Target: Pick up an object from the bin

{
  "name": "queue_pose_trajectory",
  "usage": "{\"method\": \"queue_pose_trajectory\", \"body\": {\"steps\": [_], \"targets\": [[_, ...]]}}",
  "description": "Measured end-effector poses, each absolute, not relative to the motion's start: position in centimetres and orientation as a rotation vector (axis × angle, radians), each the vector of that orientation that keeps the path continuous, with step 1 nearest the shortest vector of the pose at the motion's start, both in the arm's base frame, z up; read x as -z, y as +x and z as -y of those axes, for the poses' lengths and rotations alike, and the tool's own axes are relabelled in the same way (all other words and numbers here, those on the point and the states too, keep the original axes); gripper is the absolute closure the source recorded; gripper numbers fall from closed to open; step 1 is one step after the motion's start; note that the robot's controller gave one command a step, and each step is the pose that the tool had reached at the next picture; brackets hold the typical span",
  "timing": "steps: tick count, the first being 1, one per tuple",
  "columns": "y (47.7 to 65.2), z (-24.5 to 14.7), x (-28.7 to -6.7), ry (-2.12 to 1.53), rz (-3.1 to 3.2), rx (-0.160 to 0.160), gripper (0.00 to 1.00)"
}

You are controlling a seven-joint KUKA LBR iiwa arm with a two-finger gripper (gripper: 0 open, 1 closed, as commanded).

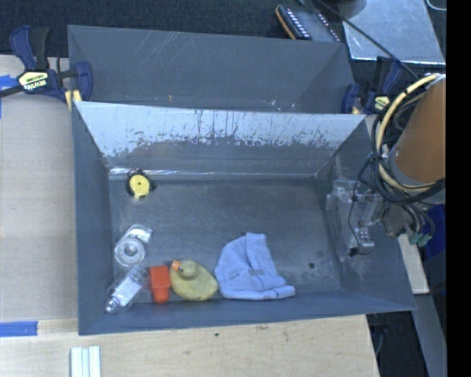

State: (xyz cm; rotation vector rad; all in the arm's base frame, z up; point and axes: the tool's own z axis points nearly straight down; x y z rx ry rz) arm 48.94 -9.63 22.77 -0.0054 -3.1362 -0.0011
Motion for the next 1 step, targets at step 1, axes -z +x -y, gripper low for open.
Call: {"method": "queue_pose_trajectory", "body": {"steps": [1], "targets": [[49.11, 9.58, -23.2, -0.001, 3.145, -0.001, 0.0]]}}
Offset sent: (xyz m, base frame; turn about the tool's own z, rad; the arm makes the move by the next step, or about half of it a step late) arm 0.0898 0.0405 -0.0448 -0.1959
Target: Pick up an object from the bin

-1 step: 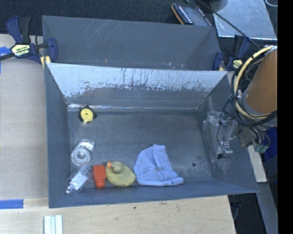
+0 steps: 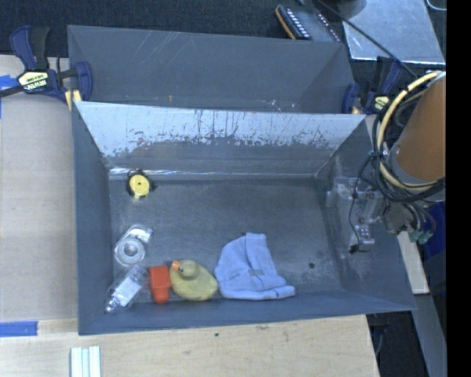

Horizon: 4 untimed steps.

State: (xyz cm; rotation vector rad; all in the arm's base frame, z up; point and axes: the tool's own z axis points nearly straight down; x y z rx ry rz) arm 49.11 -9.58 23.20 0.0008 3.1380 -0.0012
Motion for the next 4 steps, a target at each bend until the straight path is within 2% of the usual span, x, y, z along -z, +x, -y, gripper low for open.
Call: {"method": "queue_pose_trajectory", "body": {"steps": [1, 2, 3, 4], "targets": [[55.6, 6.7, -19.8, -0.216, -3.131, 0.001, 0.0], [55.5, 13.2, -20.6, -0.114, -3.13, 0.004, 0.0], [58.5, 3.9, -12.0, -0.246, -3.124, 0.001, 0.0], [53.8, 9.0, -15.6, -0.145, -3.129, 0.006, 0.0]]}}
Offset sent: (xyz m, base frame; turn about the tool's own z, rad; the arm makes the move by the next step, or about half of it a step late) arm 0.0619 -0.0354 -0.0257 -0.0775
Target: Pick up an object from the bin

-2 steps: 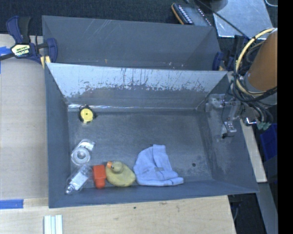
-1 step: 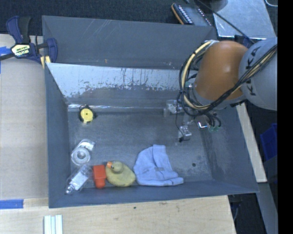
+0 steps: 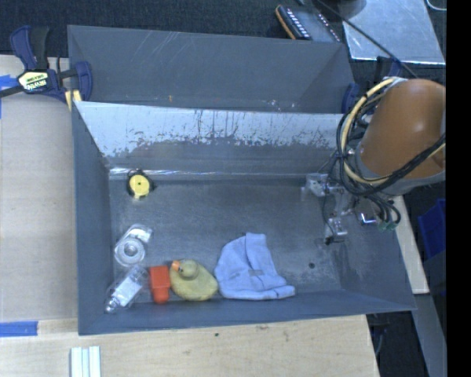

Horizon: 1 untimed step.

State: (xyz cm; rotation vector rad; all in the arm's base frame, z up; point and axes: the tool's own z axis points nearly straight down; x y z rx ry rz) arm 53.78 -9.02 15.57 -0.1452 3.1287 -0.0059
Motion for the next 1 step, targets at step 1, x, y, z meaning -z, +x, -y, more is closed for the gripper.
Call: {"method": "queue_pose_trajectory", "body": {"steps": [1], "targets": [[55.07, 0.06, -7.49, -0.466, -3.093, 0.003, 0.0]]}}
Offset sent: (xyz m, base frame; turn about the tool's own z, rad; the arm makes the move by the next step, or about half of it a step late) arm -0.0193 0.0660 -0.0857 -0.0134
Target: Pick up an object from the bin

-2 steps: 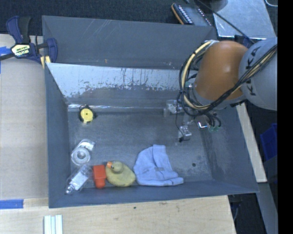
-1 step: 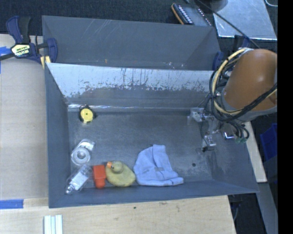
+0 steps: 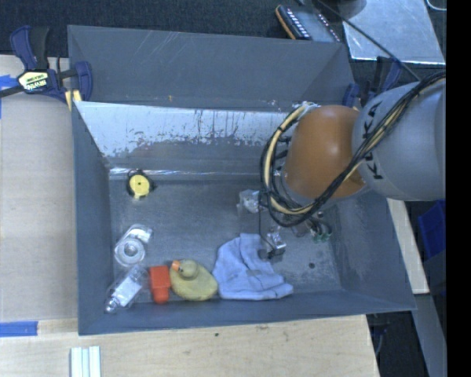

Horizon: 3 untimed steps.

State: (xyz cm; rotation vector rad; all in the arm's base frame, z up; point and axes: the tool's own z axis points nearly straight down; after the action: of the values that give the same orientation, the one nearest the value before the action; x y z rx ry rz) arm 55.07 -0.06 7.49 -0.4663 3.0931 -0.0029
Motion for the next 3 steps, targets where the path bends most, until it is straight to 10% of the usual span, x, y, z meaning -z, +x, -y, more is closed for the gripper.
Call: {"method": "queue_pose_trajectory", "body": {"steps": [1, 2, 3], "targets": [[52.0, 2.5, -7.1, -0.167, -3.123, 0.007, 1.0], [52.0, 2.5, -7.1, -0.167, -3.123, 0.007, 1.0], [52.8, 0.8, -15.2, -0.089, -3.129, 0.006, 1.0]]}}
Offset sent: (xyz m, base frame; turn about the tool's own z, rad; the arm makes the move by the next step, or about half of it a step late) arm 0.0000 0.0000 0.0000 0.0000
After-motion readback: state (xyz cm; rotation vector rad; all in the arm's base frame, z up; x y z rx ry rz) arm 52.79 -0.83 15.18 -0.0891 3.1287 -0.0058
